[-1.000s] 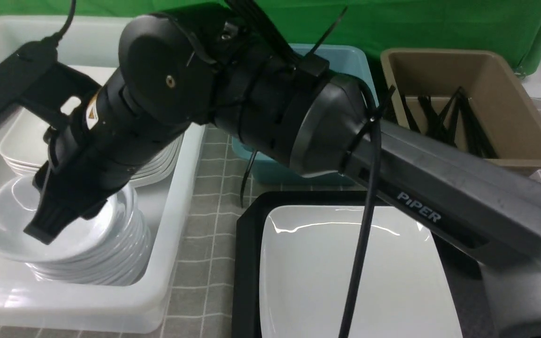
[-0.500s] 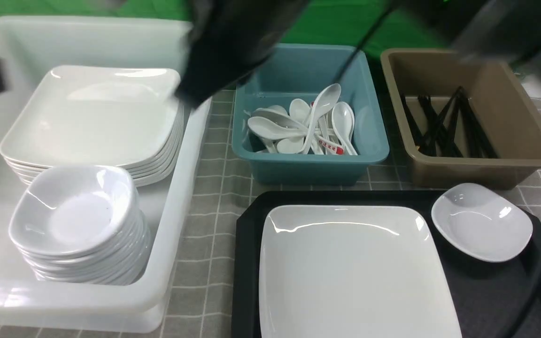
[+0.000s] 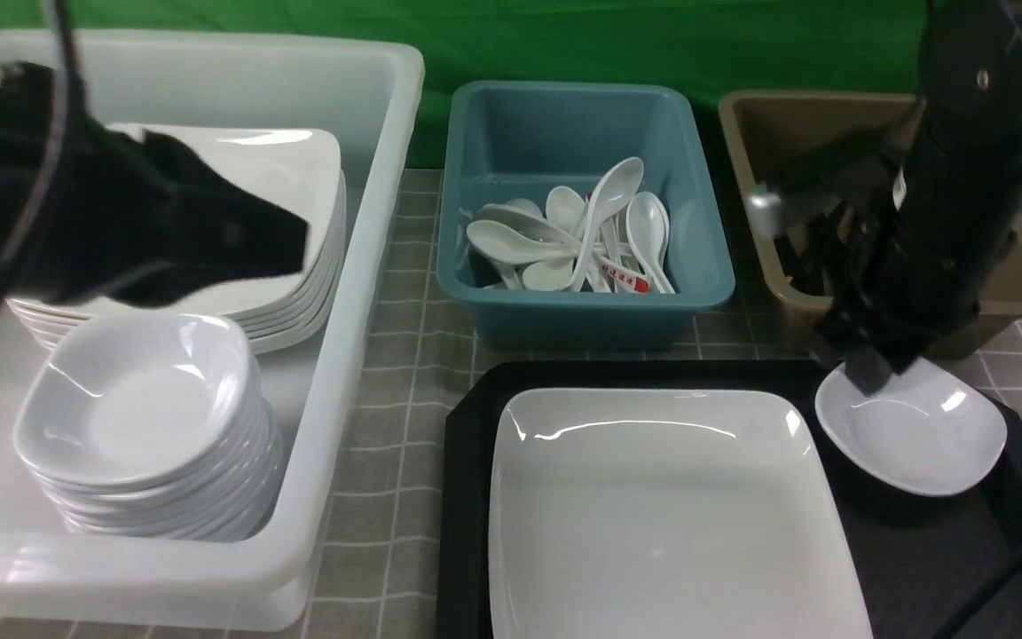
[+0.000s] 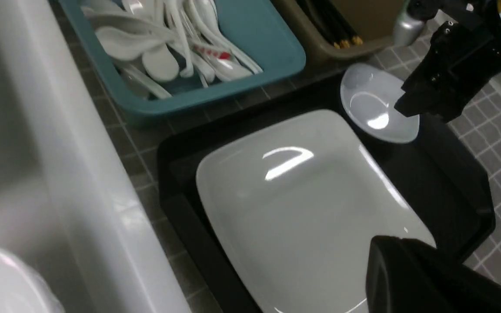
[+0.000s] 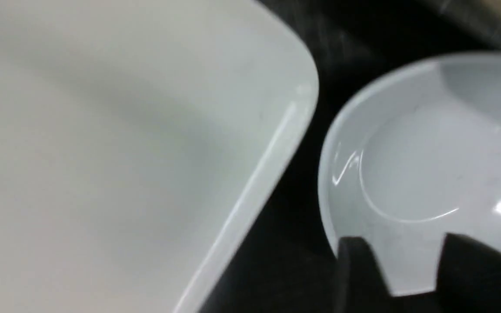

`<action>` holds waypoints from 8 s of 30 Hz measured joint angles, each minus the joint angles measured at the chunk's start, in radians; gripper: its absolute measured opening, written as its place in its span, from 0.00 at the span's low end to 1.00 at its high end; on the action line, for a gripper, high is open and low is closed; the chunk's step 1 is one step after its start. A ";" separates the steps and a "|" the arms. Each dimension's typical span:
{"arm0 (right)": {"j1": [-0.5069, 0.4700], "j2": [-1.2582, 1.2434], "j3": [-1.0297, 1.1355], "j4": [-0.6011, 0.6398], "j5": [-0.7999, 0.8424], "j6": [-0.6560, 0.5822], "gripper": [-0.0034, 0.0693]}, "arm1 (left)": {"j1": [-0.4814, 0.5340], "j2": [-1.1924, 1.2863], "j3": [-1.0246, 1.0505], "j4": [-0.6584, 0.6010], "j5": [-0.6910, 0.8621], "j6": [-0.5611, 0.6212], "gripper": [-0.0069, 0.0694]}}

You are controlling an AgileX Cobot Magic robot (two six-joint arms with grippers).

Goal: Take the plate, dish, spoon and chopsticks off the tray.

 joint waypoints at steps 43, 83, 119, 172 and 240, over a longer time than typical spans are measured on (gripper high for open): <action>0.271 -0.402 0.125 0.095 -0.445 -0.046 0.13 | -0.154 0.155 -0.126 0.567 -0.119 -0.376 0.09; 0.793 0.171 -0.666 0.193 -0.216 -0.096 0.77 | -0.153 -0.513 0.114 0.898 0.278 -0.821 0.09; -0.046 -0.273 0.741 0.464 -0.545 0.131 0.83 | -0.153 0.015 0.121 0.259 0.026 -0.255 0.09; -0.001 -0.364 -0.099 0.679 -0.450 0.012 0.12 | 0.192 -0.027 -0.161 0.517 -0.005 -0.492 0.09; 0.209 0.142 -0.820 0.351 -0.213 0.055 0.08 | 0.299 0.024 -0.162 0.216 -0.002 -0.060 0.09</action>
